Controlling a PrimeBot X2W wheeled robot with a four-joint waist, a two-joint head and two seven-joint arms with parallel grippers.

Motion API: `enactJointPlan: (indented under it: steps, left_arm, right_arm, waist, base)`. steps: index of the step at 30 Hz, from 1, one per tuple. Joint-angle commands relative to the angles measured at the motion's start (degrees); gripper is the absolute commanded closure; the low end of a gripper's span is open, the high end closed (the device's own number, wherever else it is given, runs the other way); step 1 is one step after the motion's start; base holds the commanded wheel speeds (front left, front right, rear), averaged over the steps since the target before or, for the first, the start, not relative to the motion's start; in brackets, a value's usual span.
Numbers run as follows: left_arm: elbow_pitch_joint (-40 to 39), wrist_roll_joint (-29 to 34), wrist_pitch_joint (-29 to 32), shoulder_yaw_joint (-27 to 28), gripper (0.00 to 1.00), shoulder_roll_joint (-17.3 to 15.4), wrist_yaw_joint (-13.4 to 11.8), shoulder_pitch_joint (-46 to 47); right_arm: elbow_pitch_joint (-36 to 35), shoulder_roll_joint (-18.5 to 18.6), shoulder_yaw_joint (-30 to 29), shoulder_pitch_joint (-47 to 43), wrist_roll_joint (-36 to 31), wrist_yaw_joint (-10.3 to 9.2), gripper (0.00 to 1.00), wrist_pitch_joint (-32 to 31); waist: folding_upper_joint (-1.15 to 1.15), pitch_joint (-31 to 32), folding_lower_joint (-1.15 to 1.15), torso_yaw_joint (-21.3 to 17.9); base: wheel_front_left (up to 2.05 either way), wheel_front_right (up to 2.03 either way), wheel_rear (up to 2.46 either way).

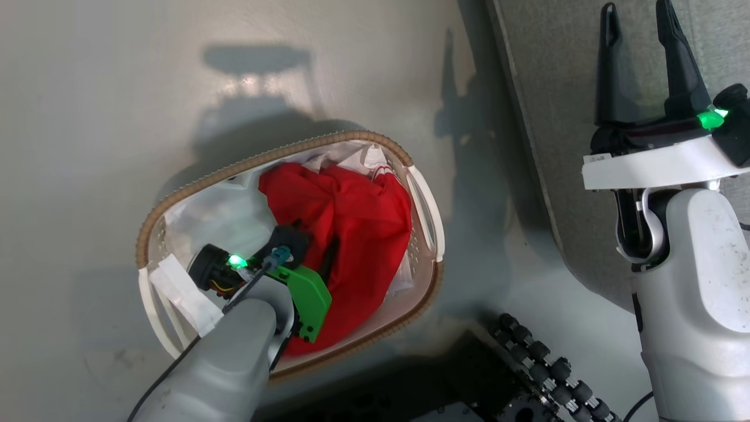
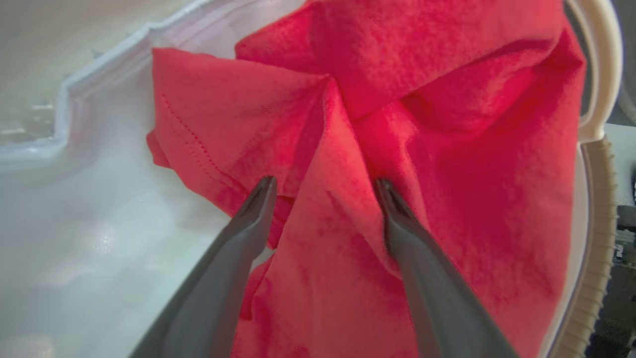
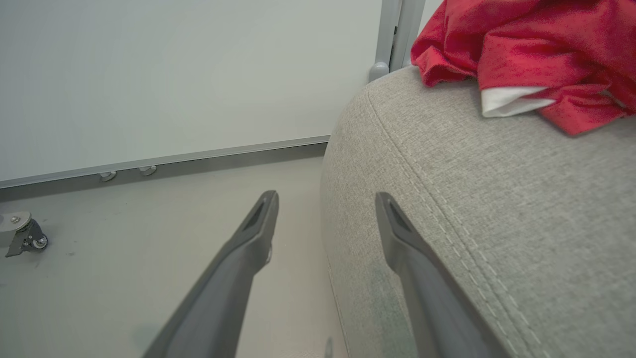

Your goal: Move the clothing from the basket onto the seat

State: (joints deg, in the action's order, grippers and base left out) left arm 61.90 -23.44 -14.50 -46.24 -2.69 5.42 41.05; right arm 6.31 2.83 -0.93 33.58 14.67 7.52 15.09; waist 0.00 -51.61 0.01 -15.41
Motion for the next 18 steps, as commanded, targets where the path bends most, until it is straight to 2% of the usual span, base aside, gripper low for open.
enactJointPlan:
  steps: [1, 4, 5, 6, 7, 18]
  left_arm:
    - [0.50, -0.69, 0.03, 0.10, 0.00, -0.36, -0.40, 1.40]
    - [1.13, -2.16, 0.13, -0.56, 0.03, -0.36, -0.06, 1.97]
    - [1.26, -2.51, 0.10, -0.82, 0.20, -0.37, 0.04, 2.19]
    - [1.40, -2.92, 0.11, -1.18, 0.66, -0.36, 0.21, 2.33]
    - [1.46, -3.18, 0.13, -1.55, 1.00, -0.35, 0.36, 2.42]
    - [-1.76, -4.60, -0.71, -5.31, 1.00, -0.32, 0.92, 1.37]
  right_arm:
    - [-0.17, 0.12, 0.24, 0.69, 0.19, -0.06, 0.00, 0.11]
    - [-0.26, 0.12, 0.53, 1.12, 0.36, -0.06, 0.00, 0.11]
    - [-0.23, 0.13, 0.57, 1.17, 0.40, -0.06, 0.00, 0.11]
    - [-0.11, 0.13, 0.60, 1.18, 0.44, -0.06, 0.00, 0.11]
    - [0.05, 0.13, 0.62, 1.13, 0.42, -0.06, 0.00, 0.11]
    - [2.27, 0.15, 0.09, -0.72, -2.17, -0.06, 0.00, 0.11]
  waist:
    - [0.00, -2.50, -0.01, -1.13]
    - [0.00, -3.03, -0.01, -1.31]
    - [0.00, -3.12, -0.01, -1.35]
    - [0.00, -3.15, -0.01, -1.38]
    - [0.00, -3.11, -0.01, -1.39]
    - [0.00, 2.45, -0.01, 0.98]
  base:
    - [0.00, 0.00, 0.00]
    - [0.00, 0.00, 0.00]
    - [0.00, 0.00, 0.00]
    - [0.00, 0.00, 0.00]
    - [0.00, 0.00, 0.00]
    - [0.00, 0.00, 0.00]
